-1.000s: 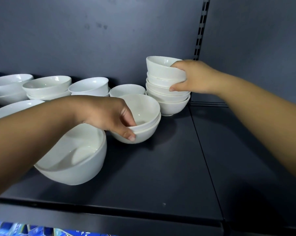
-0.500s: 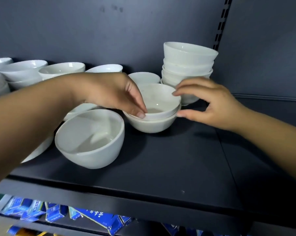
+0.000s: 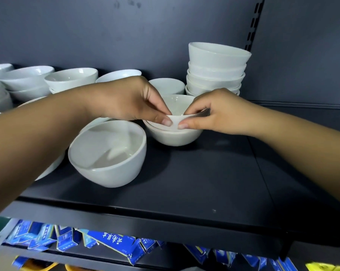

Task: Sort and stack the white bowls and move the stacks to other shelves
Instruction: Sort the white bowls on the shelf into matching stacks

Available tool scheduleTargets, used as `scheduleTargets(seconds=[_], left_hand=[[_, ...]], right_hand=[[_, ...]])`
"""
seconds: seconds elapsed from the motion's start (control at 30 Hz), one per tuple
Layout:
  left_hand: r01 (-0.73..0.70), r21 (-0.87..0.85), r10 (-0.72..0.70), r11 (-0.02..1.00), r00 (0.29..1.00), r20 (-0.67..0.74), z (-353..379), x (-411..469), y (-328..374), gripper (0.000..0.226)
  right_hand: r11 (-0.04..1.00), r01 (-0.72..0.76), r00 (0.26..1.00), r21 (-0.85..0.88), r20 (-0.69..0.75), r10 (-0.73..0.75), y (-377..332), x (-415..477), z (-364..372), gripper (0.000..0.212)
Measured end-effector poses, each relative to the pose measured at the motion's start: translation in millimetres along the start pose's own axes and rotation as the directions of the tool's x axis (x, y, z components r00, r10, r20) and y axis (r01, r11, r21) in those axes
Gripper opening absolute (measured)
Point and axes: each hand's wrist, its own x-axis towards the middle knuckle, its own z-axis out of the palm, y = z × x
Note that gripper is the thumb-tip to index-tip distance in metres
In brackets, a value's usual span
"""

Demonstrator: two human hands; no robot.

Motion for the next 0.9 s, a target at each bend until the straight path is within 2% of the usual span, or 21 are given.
scheduleTargets(seconds=[0.17,0.23,0.33,0.4,0.47,0.53,0.57,0.63,0.7,0.73,0.77,0.83,0.9], left_hand=[[-0.032,-0.032,0.029,0.999,0.995,-0.095,-2,-2,3,0.017],[-0.08,-0.122,0.053,0.989,0.976,-0.21,-7,-2,5,0.017],[-0.264,-0.329,0.112,0.907,0.903,-0.416,-21,2,8,0.018],[-0.378,-0.413,0.141,0.829,0.855,-0.499,-33,6,9,0.031],[-0.418,-0.362,0.195,0.833,0.834,-0.516,-37,10,9,0.05],[-0.384,-0.332,0.171,0.861,0.835,-0.523,-33,13,7,0.059],[-0.355,-0.347,0.135,0.868,0.842,-0.522,-30,13,8,0.054],[-0.278,-0.341,0.12,0.898,0.9,-0.419,-21,12,9,0.033],[-0.166,-0.182,0.131,0.969,0.973,-0.188,-11,11,7,0.02],[-0.121,-0.072,0.116,0.99,0.991,-0.07,-6,11,4,0.015],[-0.089,0.029,0.088,0.996,0.996,0.016,-1,10,3,0.011],[-0.057,0.165,0.04,0.985,0.993,0.107,7,10,1,0.011],[-0.049,0.247,0.011,0.968,0.988,0.152,13,10,-1,0.023]], right_hand=[[0.988,-0.007,0.997,0.155,-0.079,0.02,-2,2,-9,0.016],[0.965,0.005,0.983,0.264,-0.181,0.045,-5,6,-19,0.016],[0.916,0.066,0.926,0.395,-0.367,0.092,-12,12,-45,0.014],[0.841,0.147,0.889,0.521,-0.442,0.118,-20,14,-64,0.005],[0.791,0.213,0.869,0.573,-0.482,0.115,-26,13,-78,0.007],[0.796,0.258,0.844,0.548,-0.529,0.091,-30,13,-90,0.007],[0.806,0.278,0.824,0.522,-0.562,0.08,-31,14,-95,0.003],[0.864,0.273,0.769,0.424,-0.635,0.068,-28,19,-103,0.015],[0.937,0.18,0.738,0.298,-0.671,0.071,-20,26,-103,0.016],[0.962,0.123,0.741,0.243,-0.667,0.074,-15,30,-101,0.009],[0.979,0.065,0.742,0.191,-0.665,0.08,-9,33,-98,0.004],[0.991,-0.022,0.741,0.134,-0.663,0.106,3,37,-93,0.009],[0.99,-0.074,0.731,0.123,-0.668,0.138,13,39,-89,0.02]])
